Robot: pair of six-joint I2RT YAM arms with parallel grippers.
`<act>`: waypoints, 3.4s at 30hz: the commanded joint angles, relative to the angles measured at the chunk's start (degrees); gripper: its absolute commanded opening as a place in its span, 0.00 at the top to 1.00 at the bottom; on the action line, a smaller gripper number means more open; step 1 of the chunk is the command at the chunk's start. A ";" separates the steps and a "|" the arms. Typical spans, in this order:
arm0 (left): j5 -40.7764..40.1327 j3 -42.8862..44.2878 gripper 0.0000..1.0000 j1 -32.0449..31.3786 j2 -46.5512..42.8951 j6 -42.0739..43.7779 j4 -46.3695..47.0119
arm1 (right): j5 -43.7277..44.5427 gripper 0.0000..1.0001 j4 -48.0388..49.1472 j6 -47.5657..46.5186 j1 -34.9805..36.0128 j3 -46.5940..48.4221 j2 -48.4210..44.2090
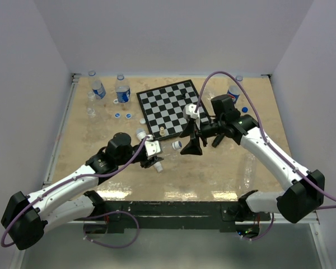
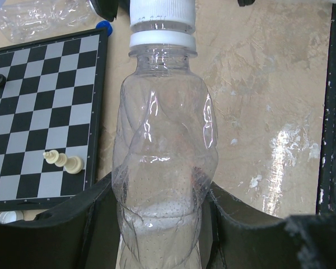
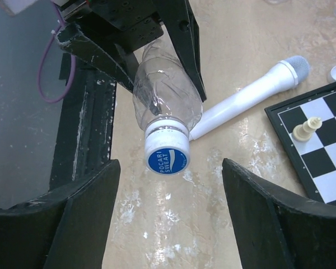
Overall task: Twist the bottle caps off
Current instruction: Unscrew the bottle cap from the plastic bottle.
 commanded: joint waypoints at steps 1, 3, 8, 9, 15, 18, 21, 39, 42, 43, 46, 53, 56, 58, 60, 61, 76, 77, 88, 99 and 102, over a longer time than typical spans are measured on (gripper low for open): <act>0.34 1.32 0.95 0.29 -0.01 -0.13 1.44 | -1.47 0.26 1.78 2.91 0.62 1.68 0.88; 0.34 1.32 0.95 0.20 -0.10 -0.22 1.45 | -1.65 0.30 1.60 2.91 0.80 2.12 1.32; 0.34 1.32 0.95 0.29 -0.01 -0.22 1.44 | -2.88 0.38 1.08 2.47 1.06 3.08 2.11; 0.34 1.32 0.96 0.29 0.08 -0.13 1.44 | -3.05 0.39 1.08 2.39 1.06 3.26 2.29; 0.25 1.41 0.95 0.29 -0.01 -0.22 1.44 | -4.02 0.48 0.46 1.95 1.41 4.23 3.08; 0.25 1.32 0.95 0.12 -0.01 -0.13 1.44 | -4.02 0.54 0.29 1.77 1.59 4.05 3.26; 0.25 1.41 0.95 0.29 -0.01 -0.13 1.44 | -3.93 0.59 0.37 1.42 1.77 3.79 3.17; 0.51 1.32 0.96 0.20 -0.10 -0.22 1.44 | -6.58 1.00 -28.46 -59.20 1.85 11.17 5.37; 0.34 1.41 0.96 0.20 -0.45 -0.22 1.36 | -2.89 1.00 -28.54 -73.78 2.03 11.00 4.49; 0.25 1.24 0.96 0.20 -0.54 -0.22 1.36 | -0.88 1.00 -28.46 -78.52 2.03 10.91 4.31; 0.25 1.24 0.96 0.20 -0.54 -0.13 1.36 | 5.18 1.00 -28.72 -88.56 2.03 11.69 4.84; 0.25 1.24 0.96 0.12 -0.62 -0.13 1.36 | 3.98 0.89 -29.07 -89.47 2.03 12.93 5.81; 0.25 1.24 0.96 0.12 -0.71 -0.04 1.36 | 2.66 0.69 -29.07 -86.93 1.94 11.35 4.93; 0.34 1.32 0.96 0.12 -0.45 -0.22 1.36 | 0.48 0.57 -29.07 -83.76 1.59 10.91 4.40; 0.51 1.41 0.96 0.12 -0.45 -0.05 1.36 | -2.16 0.46 -28.90 -80.51 0.89 10.30 3.88; 0.51 1.32 0.96 0.12 -0.36 -0.22 1.36 | -3.57 0.41 -28.20 -77.89 0.54 10.21 3.53; 0.95 1.41 0.96 0.12 0.08 -0.31 1.53 | -2.09 0.23 -2.25 -2.81 -0.17 5.72 -2.37; 1.04 1.50 0.96 0.12 0.08 -0.22 1.53 | -1.91 0.22 -3.48 -1.50 -0.17 5.64 -1.76; 0.60 1.41 0.96 0.12 -0.19 -0.22 1.36 | -3.57 0.02 -3.84 -1.56 -0.17 4.93 1.76; 0.42 1.32 0.96 0.12 -0.19 -0.22 1.27 | -1.39 0.16 -1.47 1.06 1.06 3.53 3.08; 0.42 1.50 0.96 0.12 -0.19 -0.22 1.36 | -1.21 0.26 -1.39 1.33 1.24 3.61 3.17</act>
